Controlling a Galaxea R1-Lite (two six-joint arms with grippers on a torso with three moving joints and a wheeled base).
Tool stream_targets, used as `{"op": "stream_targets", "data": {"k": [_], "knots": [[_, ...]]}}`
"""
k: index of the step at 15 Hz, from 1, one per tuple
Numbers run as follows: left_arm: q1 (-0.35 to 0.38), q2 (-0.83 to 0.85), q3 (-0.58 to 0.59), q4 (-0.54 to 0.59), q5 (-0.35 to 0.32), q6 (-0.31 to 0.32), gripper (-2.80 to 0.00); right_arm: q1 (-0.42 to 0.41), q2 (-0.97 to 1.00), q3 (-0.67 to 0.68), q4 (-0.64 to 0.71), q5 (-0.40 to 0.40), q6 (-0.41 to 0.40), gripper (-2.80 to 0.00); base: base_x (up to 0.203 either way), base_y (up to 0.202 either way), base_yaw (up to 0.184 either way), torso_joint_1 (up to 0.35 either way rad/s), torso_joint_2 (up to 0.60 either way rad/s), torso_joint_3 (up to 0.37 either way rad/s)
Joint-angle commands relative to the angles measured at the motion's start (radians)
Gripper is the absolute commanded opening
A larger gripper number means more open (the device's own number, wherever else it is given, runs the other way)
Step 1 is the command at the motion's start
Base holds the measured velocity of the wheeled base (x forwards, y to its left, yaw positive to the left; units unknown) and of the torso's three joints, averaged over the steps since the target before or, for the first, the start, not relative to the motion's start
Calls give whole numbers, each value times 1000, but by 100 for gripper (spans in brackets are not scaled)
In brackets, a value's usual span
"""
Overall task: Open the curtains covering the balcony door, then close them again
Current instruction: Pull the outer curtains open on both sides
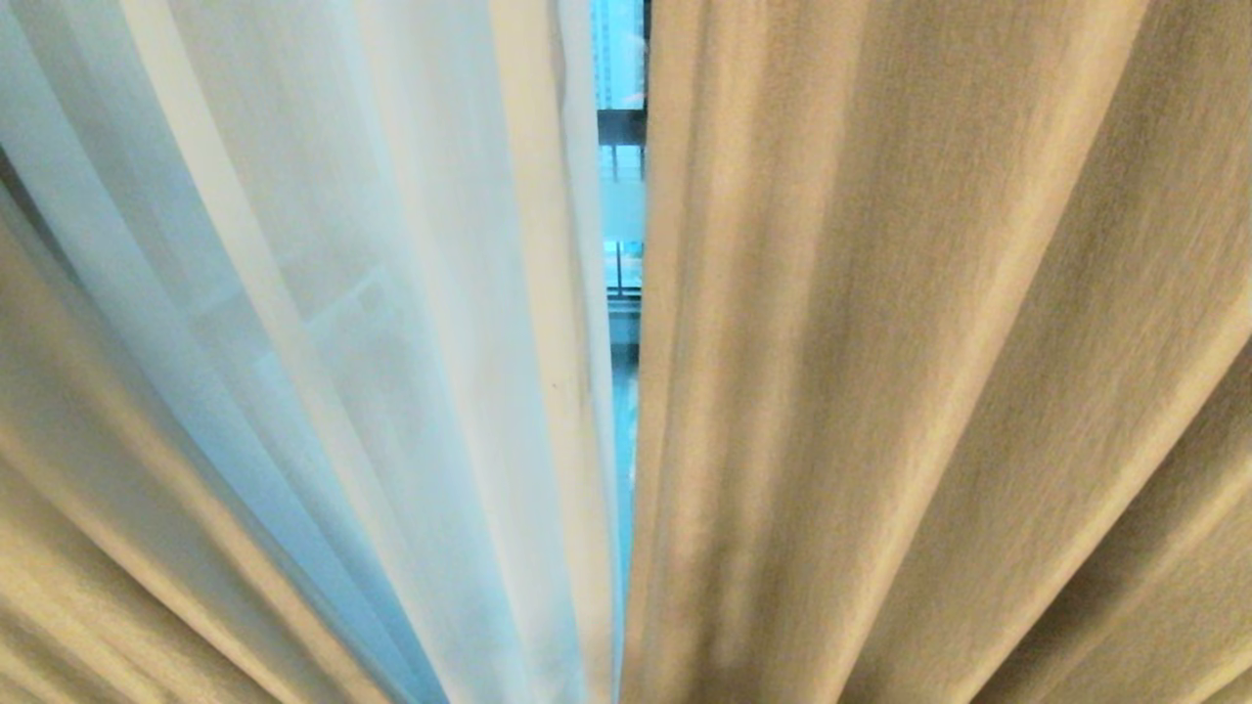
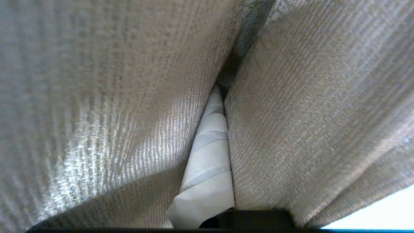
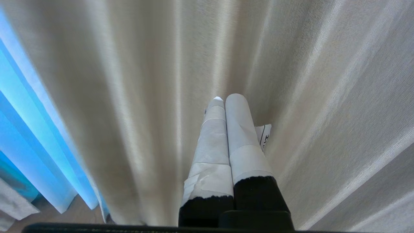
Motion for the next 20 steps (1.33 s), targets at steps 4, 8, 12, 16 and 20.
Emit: {"op": "stream_targets", "data": {"k": [4, 8, 12, 16, 20], "knots": [[-11, -12, 0, -5, -4, 1, -280, 0, 0, 0, 0, 1, -1, -280, 0, 0, 0, 0, 0, 0], [-37, -25, 1, -4, -2, 3, -280, 0, 0, 0, 0, 0, -1, -280, 0, 0, 0, 0, 0, 0], [-54, -66, 56, -5, -2, 4, -280, 0, 0, 0, 0, 1, -1, -280, 0, 0, 0, 0, 0, 0], [-69, -111, 104, -5, -2, 4, -280, 0, 0, 0, 0, 0, -1, -280, 0, 0, 0, 0, 0, 0], [-70, -130, 114, -4, -4, 4, 0, 0, 0, 0, 0, 1, -1, -280, 0, 0, 0, 0, 0, 0]]}}
